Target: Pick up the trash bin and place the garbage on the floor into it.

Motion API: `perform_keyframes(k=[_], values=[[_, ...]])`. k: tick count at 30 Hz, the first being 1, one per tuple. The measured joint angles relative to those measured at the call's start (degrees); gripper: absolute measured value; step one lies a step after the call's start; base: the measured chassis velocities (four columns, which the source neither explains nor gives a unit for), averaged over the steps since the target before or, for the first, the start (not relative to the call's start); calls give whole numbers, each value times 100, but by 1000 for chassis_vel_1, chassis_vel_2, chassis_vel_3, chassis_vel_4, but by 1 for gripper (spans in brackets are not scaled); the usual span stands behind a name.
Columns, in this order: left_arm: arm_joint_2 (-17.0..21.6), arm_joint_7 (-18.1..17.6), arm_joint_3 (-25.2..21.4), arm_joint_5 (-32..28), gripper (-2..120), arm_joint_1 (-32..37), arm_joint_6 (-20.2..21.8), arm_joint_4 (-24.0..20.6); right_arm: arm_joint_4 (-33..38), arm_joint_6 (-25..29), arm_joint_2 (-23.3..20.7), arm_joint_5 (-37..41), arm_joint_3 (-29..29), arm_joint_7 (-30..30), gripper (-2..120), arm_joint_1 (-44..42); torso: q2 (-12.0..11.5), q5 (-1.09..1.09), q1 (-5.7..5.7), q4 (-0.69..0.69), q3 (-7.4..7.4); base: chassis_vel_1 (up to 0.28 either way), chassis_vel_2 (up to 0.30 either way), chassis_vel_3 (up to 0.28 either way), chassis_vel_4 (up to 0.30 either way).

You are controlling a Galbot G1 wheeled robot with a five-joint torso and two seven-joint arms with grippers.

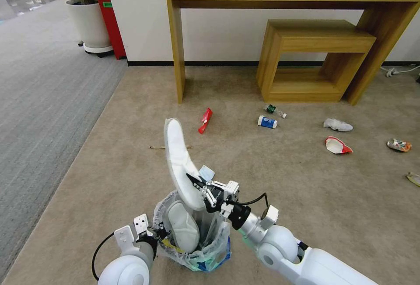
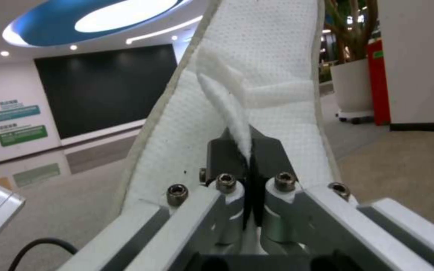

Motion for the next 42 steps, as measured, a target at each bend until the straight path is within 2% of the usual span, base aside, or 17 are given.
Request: perform_keyframes(k=[9,42], values=[[-7,-3,9,18,0,79,-4,-129,-254,111,170,-141,-239,-23,0,78,0,1,0,0,-1,0,0,0,0],[81,-10,-31,-19,0,236,-9,-411,-947,396,414,-535,-363,-209,0,54,0,1,0,1,-1,0,0,0,0]])
